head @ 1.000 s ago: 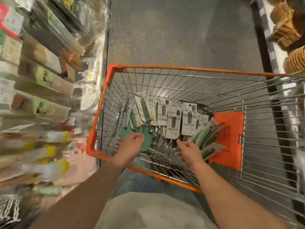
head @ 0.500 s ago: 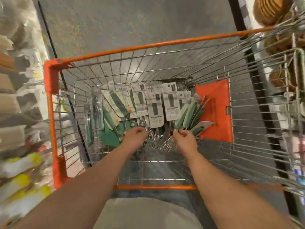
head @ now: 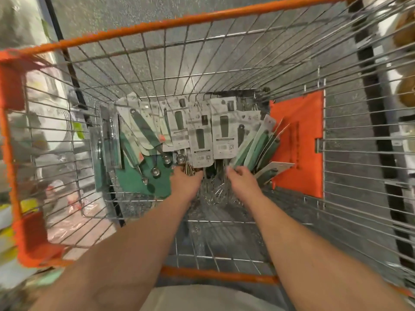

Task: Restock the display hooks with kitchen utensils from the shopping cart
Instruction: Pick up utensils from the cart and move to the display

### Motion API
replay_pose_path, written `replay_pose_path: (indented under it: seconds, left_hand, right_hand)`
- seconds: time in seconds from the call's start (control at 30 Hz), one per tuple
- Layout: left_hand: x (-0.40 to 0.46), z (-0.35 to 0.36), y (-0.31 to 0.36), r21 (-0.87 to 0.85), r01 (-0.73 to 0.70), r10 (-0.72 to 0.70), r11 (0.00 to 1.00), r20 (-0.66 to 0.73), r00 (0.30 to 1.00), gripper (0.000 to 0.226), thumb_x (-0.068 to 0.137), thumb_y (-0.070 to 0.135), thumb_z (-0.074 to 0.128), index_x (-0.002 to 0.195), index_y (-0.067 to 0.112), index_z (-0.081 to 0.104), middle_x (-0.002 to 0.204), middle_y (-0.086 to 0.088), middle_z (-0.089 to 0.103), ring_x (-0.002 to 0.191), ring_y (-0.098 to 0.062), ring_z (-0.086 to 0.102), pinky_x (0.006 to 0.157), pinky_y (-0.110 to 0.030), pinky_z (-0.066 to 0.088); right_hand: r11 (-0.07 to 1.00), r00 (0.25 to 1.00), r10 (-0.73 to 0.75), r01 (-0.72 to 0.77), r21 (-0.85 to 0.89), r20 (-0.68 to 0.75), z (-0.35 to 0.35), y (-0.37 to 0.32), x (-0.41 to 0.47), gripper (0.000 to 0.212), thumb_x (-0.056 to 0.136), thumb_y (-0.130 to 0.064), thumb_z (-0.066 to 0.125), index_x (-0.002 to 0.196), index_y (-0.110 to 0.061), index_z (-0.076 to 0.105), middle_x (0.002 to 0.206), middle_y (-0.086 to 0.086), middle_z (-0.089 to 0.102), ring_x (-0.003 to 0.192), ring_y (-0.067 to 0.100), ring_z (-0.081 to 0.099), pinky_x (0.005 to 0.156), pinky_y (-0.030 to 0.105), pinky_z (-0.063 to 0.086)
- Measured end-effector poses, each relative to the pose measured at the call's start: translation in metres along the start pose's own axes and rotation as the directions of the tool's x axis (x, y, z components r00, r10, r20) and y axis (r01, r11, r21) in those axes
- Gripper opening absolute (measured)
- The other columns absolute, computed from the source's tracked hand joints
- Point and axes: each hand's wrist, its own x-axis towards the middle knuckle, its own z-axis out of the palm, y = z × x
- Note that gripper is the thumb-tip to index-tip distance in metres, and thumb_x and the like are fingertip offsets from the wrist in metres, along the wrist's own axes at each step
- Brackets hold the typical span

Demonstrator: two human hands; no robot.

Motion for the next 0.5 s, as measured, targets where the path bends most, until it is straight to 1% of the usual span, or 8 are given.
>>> replay_pose_path:
  seconds: [0.07,0.13,0.17,0.23,0.3,0.37,0.4,0.5]
  left_hand:
    - [0.003,0.009,-0.001,-0.037,0.040,-0.039,0.999,0.002,0.999,0.083,0.094,0.035,0.074,0.158,0.008,0.027,0.154,-0.019,0.045,0.138,-0.037,0.049,0.115,-0.047,0.043]
    - [0.007,0.017,0.000,-0.091,0.074,-0.073,0.993,0.015,0.997,0.087,0.096,0.039,0.072,0.159,0.007,0.022,0.157,-0.018,0.042,0.142,-0.037,0.045,0.115,-0.045,0.039]
    - [0.009,0.021,0.001,-0.103,0.090,-0.088,0.991,0.022,0.996,0.086,0.096,0.042,0.070,0.159,0.007,0.024,0.157,-0.018,0.042,0.142,-0.037,0.045,0.114,-0.045,0.039]
    - [0.014,0.025,0.003,-0.139,0.126,-0.121,0.982,0.044,0.992,0.081,0.097,0.048,0.066,0.157,0.006,0.032,0.155,-0.018,0.046,0.139,-0.037,0.048,0.112,-0.045,0.041]
    - [0.019,0.027,0.001,-0.181,0.159,-0.145,0.970,0.092,0.985,0.077,0.098,0.053,0.061,0.155,0.005,0.039,0.155,-0.018,0.047,0.140,-0.037,0.047,0.114,-0.047,0.039]
    - [0.021,0.029,-0.003,-0.202,0.165,-0.139,0.965,0.139,0.981,0.078,0.100,0.058,0.056,0.156,0.007,0.039,0.159,-0.017,0.044,0.143,-0.037,0.043,0.120,-0.050,0.035]
    - [0.022,0.030,-0.005,-0.211,0.169,-0.138,0.963,0.156,0.978,0.078,0.100,0.059,0.054,0.157,0.008,0.038,0.160,-0.016,0.042,0.145,-0.036,0.041,0.121,-0.051,0.033]
    - [0.021,0.028,-0.005,-0.240,0.169,-0.126,0.956,0.182,0.975,0.070,0.102,0.053,0.054,0.155,0.010,0.040,0.155,-0.011,0.048,0.140,-0.034,0.046,0.119,-0.051,0.035]
  right_hand:
    - [1.000,0.999,0.013,-0.012,-0.011,0.042,0.004,0.001,0.002,0.053,0.104,-0.053,0.048,0.142,-0.017,0.052,0.146,0.006,0.054,0.132,0.026,0.052,0.109,0.042,0.040]
    - [0.999,0.998,0.008,-0.005,-0.034,0.069,0.009,0.002,0.003,0.054,0.104,-0.055,0.047,0.142,-0.017,0.055,0.145,0.004,0.056,0.131,0.025,0.053,0.108,0.040,0.040]
    - [0.999,0.997,-0.001,0.004,-0.038,0.074,0.011,0.004,0.004,0.054,0.104,-0.055,0.047,0.141,-0.017,0.056,0.144,0.004,0.057,0.130,0.025,0.054,0.108,0.040,0.040]
    - [0.999,0.998,-0.011,0.013,-0.031,0.062,0.015,0.006,0.006,0.053,0.104,-0.054,0.048,0.141,-0.017,0.056,0.143,0.005,0.059,0.128,0.025,0.055,0.109,0.038,0.041]
    - [0.999,0.998,-0.015,0.018,-0.042,0.063,0.016,0.007,0.008,0.055,0.105,-0.052,0.047,0.145,-0.015,0.055,0.145,0.006,0.058,0.132,0.026,0.054,0.114,0.042,0.040]
    - [0.999,0.997,-0.017,0.021,-0.047,0.075,0.018,0.007,0.012,0.056,0.106,-0.051,0.045,0.148,-0.014,0.052,0.149,0.007,0.055,0.137,0.028,0.051,0.117,0.044,0.038]
    - [0.999,0.997,-0.014,0.018,-0.039,0.079,0.018,0.008,0.013,0.056,0.107,-0.051,0.044,0.148,-0.014,0.051,0.150,0.007,0.055,0.138,0.028,0.050,0.117,0.042,0.037]
    - [1.000,0.995,-0.013,0.014,-0.011,0.096,0.018,0.010,0.014,0.054,0.108,-0.050,0.042,0.146,-0.014,0.054,0.147,0.008,0.056,0.135,0.028,0.051,0.112,0.040,0.037]
